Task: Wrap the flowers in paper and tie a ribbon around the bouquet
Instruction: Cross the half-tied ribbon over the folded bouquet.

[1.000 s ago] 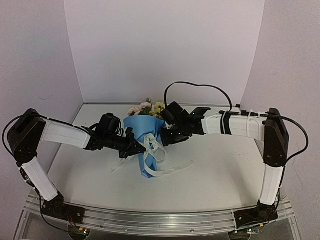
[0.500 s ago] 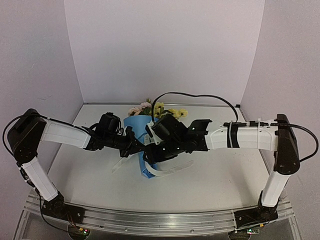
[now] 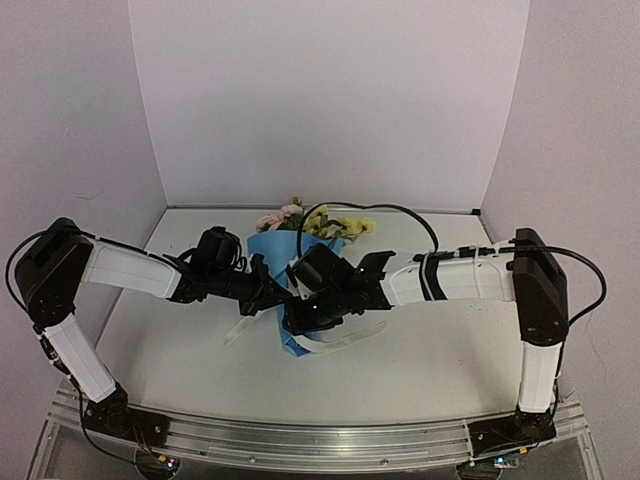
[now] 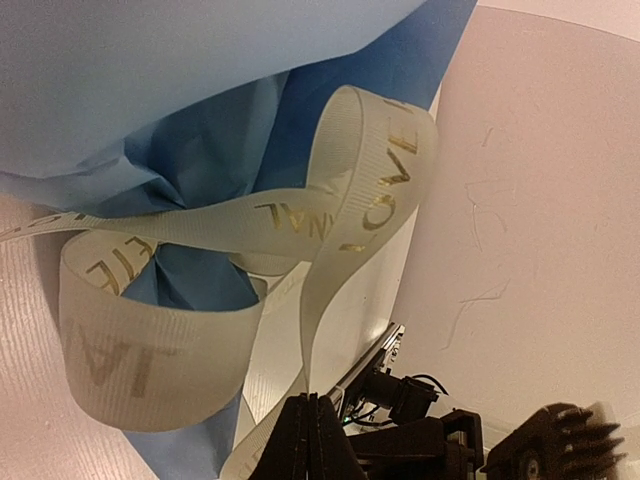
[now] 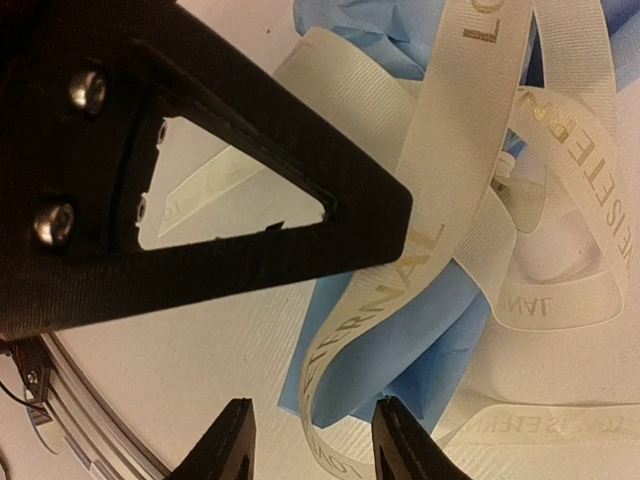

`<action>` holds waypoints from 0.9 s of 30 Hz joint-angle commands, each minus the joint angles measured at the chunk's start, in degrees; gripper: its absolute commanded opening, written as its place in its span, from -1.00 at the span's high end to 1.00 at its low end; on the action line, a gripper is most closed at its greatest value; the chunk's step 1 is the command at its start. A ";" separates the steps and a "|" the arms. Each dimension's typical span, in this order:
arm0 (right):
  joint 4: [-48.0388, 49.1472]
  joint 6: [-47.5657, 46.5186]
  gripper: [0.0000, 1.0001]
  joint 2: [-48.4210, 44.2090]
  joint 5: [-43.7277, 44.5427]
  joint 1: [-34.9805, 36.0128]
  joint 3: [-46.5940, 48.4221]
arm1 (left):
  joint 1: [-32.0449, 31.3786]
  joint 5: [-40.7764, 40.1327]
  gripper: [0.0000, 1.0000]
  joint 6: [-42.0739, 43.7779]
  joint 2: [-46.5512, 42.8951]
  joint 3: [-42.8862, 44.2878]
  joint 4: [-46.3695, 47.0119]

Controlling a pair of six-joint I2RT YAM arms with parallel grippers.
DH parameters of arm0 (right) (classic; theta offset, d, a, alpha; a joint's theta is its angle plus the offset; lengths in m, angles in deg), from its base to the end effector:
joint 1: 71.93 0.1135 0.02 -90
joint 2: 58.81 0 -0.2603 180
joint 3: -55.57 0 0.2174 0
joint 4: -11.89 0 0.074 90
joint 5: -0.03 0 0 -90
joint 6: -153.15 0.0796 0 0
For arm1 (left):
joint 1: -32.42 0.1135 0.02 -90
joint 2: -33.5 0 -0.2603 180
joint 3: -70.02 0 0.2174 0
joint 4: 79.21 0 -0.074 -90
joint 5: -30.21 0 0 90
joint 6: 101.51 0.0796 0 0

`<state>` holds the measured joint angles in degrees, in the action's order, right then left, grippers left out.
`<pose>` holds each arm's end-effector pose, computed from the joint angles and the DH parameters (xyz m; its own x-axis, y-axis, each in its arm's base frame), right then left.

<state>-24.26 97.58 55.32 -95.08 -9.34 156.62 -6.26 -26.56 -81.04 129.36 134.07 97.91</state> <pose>0.1955 0.3923 0.1858 -0.8026 -0.3245 -0.5005 -0.5543 0.7157 0.4249 0.2436 -0.2509 0.1778 -0.9747 -0.2235 0.0046 -0.1104 0.4631 -0.8794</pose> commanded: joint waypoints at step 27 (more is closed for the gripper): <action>-0.88 4.55 -0.18 -10.14 11.80 -5.32 -12.20 | 3.19 -0.77 0.77 7.07 -7.13 -0.83 -5.82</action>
<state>-25.28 100.40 46.86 -86.61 -13.83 146.24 -3.47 -27.02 -78.09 123.76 130.90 94.61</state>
